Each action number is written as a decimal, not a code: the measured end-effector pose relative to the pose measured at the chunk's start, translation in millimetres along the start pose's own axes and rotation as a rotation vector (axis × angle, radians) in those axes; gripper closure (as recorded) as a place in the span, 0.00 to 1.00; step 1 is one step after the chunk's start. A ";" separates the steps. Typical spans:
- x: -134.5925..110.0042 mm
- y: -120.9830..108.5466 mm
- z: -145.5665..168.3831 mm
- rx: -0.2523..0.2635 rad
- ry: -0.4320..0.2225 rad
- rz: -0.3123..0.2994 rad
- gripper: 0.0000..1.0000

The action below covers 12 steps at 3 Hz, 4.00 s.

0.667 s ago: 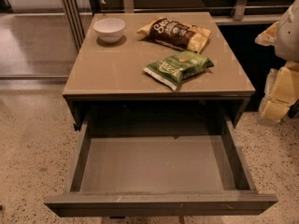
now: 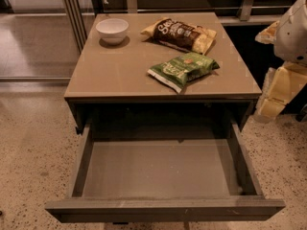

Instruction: Place green jalapeno chip bag into top drawer

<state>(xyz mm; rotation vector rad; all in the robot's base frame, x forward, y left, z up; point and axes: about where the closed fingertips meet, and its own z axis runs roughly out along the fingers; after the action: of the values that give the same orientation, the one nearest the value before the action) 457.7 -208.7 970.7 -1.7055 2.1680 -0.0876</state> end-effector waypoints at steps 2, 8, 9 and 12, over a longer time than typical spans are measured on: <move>-60.7 -71.4 67.4 0.068 -0.289 -0.057 0.00; -118.9 -131.3 194.8 -0.001 -0.383 -0.052 0.65; -118.9 -131.3 194.8 -0.002 -0.383 -0.052 0.88; -135.5 -116.4 158.5 -0.002 -0.467 -0.103 1.00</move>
Offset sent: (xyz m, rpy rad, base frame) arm 0.1680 0.0839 -0.0398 0.4016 -0.2450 0.1884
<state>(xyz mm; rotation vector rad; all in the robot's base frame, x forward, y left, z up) 643.7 -81.9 890.8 -1.6393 1.7387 0.2603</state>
